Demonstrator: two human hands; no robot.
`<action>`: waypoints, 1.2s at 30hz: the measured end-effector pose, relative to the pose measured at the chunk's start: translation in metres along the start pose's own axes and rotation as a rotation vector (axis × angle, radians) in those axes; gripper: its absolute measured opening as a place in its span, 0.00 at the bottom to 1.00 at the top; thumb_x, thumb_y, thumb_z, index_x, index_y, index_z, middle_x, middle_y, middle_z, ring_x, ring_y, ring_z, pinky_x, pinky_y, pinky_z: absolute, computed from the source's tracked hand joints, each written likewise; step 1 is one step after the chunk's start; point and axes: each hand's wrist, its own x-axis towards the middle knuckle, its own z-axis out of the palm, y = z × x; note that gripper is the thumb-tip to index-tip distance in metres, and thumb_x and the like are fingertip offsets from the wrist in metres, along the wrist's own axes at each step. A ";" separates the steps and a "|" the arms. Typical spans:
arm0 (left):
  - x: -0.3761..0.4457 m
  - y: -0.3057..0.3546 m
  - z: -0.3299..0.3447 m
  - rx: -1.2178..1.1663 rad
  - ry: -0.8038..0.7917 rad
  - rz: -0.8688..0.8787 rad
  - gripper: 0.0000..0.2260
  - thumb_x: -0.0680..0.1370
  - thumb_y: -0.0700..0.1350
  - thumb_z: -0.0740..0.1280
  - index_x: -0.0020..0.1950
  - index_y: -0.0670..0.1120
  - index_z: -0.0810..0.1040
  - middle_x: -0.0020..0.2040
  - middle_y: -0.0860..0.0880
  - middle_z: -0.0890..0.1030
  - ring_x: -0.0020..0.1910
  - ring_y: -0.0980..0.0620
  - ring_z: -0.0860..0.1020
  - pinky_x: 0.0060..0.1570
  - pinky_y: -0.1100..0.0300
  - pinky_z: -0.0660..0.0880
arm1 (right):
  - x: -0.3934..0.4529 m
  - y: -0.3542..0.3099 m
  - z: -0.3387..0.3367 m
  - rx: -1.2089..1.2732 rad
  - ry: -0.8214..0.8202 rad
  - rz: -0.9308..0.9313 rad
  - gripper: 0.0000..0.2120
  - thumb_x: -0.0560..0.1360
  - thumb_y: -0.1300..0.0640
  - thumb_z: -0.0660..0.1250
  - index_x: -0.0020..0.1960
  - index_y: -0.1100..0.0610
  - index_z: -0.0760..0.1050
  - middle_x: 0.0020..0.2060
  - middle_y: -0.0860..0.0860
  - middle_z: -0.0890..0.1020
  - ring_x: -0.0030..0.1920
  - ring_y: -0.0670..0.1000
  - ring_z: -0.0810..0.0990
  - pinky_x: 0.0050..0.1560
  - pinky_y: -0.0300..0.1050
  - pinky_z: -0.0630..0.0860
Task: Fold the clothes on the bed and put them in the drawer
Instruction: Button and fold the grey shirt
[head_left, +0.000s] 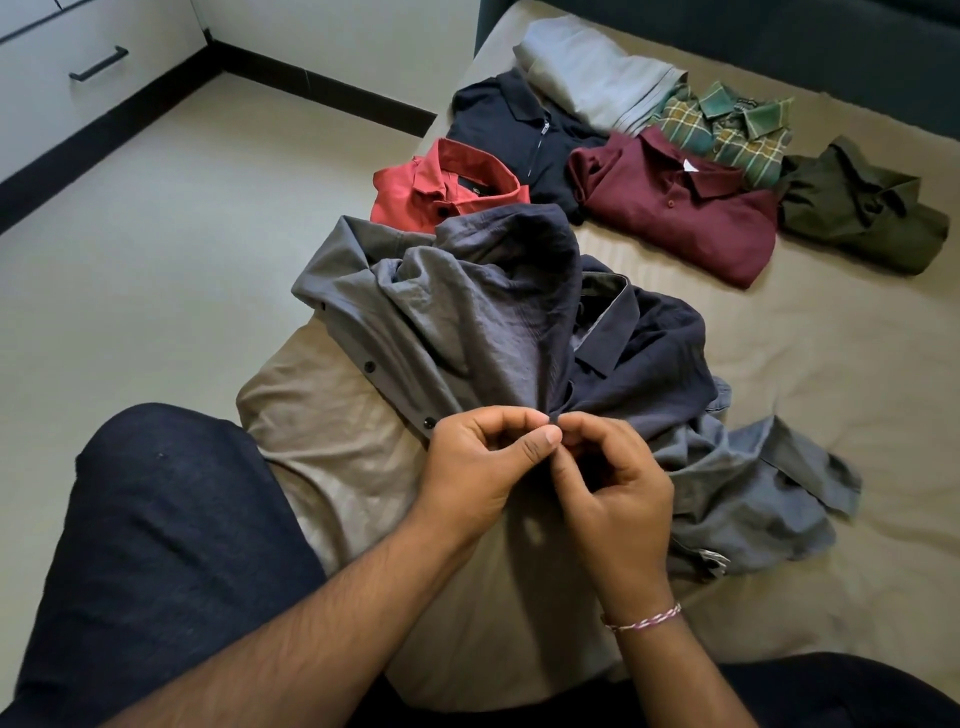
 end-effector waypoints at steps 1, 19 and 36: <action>0.001 -0.001 0.000 0.017 0.010 -0.004 0.03 0.76 0.32 0.74 0.47 0.38 0.85 0.44 0.41 0.87 0.44 0.49 0.86 0.48 0.61 0.82 | -0.001 -0.001 0.000 -0.051 -0.005 -0.032 0.10 0.74 0.66 0.76 0.53 0.56 0.84 0.47 0.47 0.84 0.50 0.50 0.84 0.53 0.44 0.80; 0.012 0.000 -0.005 0.378 -0.149 0.091 0.03 0.80 0.43 0.68 0.48 0.49 0.81 0.40 0.55 0.81 0.41 0.59 0.78 0.46 0.62 0.76 | 0.004 0.009 0.004 0.068 0.043 0.049 0.10 0.78 0.68 0.72 0.55 0.57 0.85 0.50 0.48 0.87 0.53 0.51 0.86 0.57 0.53 0.81; 0.022 0.035 -0.026 0.857 -0.057 0.696 0.08 0.75 0.38 0.73 0.52 0.47 0.87 0.48 0.55 0.86 0.49 0.57 0.84 0.50 0.52 0.81 | 0.013 0.008 -0.013 -0.199 -0.145 0.022 0.14 0.73 0.63 0.78 0.54 0.50 0.79 0.41 0.39 0.83 0.44 0.40 0.83 0.46 0.37 0.78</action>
